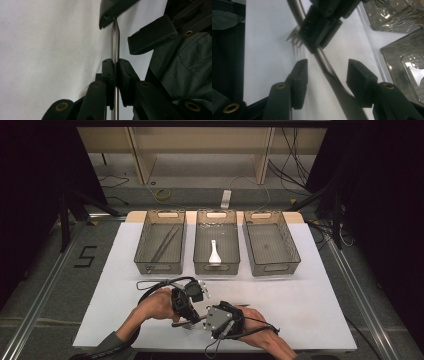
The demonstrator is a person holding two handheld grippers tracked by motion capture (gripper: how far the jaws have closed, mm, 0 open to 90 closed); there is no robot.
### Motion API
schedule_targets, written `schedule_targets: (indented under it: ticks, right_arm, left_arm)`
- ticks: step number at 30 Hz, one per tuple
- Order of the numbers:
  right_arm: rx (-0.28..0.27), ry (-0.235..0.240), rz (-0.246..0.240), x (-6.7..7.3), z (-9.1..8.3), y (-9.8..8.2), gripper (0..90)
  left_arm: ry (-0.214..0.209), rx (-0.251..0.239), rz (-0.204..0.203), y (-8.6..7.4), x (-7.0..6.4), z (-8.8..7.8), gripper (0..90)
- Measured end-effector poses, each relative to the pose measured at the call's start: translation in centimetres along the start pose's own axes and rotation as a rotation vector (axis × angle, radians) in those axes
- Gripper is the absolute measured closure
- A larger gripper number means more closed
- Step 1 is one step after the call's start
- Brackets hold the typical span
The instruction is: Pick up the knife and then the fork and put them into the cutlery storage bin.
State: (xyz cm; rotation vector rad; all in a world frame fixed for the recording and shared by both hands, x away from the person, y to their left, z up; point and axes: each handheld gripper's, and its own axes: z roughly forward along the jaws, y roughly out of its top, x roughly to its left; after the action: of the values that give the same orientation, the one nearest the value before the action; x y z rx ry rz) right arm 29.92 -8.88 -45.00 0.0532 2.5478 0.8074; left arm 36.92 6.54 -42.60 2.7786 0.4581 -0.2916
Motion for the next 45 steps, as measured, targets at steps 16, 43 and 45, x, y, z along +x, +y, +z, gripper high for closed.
schedule_targets:
  ticks: [16, 43, 45]
  right_arm:
    - [0.032, -0.002, -0.073, 0.8, 1.0, 0.1, 65.0]
    - [0.108, -0.009, -0.175, 0.2, 0.0, -0.3, 82.9]
    - [0.108, -0.013, -0.184, 0.0, -0.2, -0.4, 82.9]
  left_arm:
    - [-0.024, 0.027, 0.020, 0.2, -0.3, 0.1, 83.2]
    - [0.084, -0.197, -0.005, -0.3, -0.1, -2.9, 54.2]
    - [0.117, -0.229, -0.021, -0.7, 0.1, -3.5, 42.2]
